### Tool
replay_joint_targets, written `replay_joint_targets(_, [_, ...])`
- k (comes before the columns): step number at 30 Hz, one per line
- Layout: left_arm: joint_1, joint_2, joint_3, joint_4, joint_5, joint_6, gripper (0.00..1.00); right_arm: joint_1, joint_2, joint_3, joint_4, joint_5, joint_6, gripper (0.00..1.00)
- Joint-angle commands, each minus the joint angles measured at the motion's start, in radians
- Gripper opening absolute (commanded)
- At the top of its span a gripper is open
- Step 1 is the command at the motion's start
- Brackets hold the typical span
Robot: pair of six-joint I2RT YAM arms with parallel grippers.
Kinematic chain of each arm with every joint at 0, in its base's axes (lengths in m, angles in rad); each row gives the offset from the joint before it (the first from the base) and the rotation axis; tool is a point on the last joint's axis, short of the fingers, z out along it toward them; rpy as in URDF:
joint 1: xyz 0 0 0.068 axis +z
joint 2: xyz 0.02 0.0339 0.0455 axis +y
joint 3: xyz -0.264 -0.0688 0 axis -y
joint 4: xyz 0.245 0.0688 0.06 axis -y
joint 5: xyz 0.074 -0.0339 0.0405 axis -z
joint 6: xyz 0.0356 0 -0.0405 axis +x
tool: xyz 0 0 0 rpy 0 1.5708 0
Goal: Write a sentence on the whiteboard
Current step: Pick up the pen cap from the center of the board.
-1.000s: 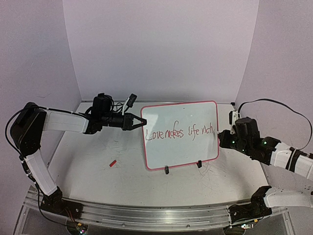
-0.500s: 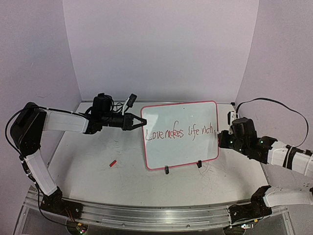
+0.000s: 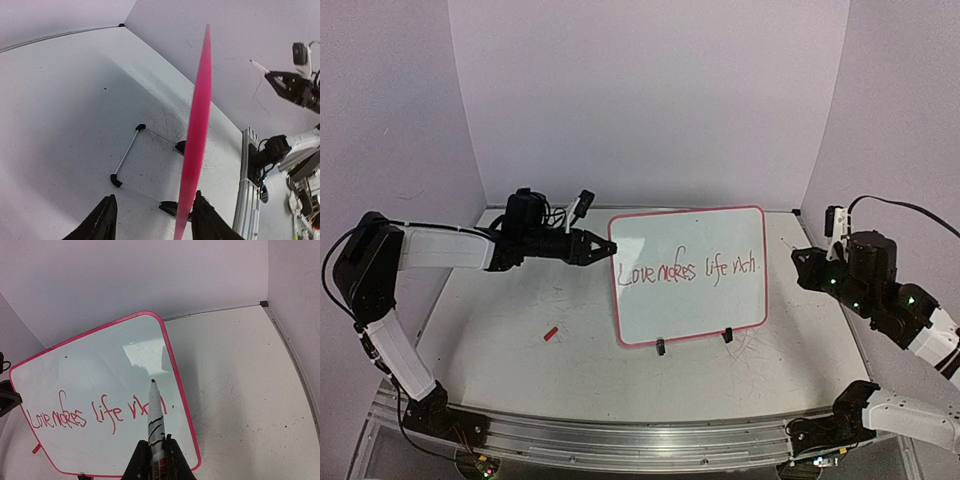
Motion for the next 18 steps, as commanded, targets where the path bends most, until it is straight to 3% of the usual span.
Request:
replay_joint_targets(1, [0.040, -0.200, 0.026, -0.160, -0.135, 0.045, 0.60, -0.003, 0.040, 0.047, 0.018, -0.009, -0.046, 0.00])
replay_joint_targets(5, [0.046, -0.324, 0.027, -0.461, -0.345, 0.012, 0.65, -0.002, 0.099, 0.093, 0.052, -0.065, -0.122, 0.00])
replay_joint_targets(10, [0.044, -0.363, -0.045, -0.740, -0.439, -0.196, 0.69, -0.004, 0.139, 0.129, 0.068, -0.057, -0.201, 0.00])
replay_joint_targets(18, [-0.003, -0.366, -0.168, -0.866, -0.544, -0.290, 0.62, -0.003, 0.165, 0.166, 0.096, -0.113, -0.258, 0.00])
